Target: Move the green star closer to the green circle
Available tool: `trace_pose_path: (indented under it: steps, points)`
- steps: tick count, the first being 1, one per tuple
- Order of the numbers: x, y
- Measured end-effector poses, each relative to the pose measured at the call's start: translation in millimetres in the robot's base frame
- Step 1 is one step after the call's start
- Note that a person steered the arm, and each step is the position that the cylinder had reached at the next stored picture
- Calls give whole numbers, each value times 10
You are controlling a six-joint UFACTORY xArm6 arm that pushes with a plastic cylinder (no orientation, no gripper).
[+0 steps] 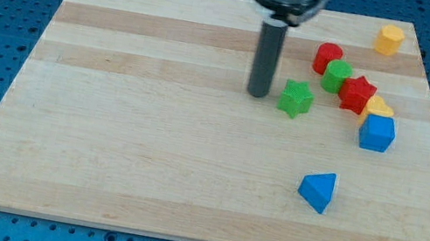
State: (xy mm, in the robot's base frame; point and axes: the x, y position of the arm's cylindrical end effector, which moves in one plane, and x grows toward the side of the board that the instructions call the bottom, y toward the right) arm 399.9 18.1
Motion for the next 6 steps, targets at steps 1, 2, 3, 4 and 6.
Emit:
trace_pose_path:
  steps: [1, 2, 3, 4, 6]
  points:
    - [154, -252]
    - [559, -285]
    - [523, 311]
    - [483, 433]
    - [181, 755]
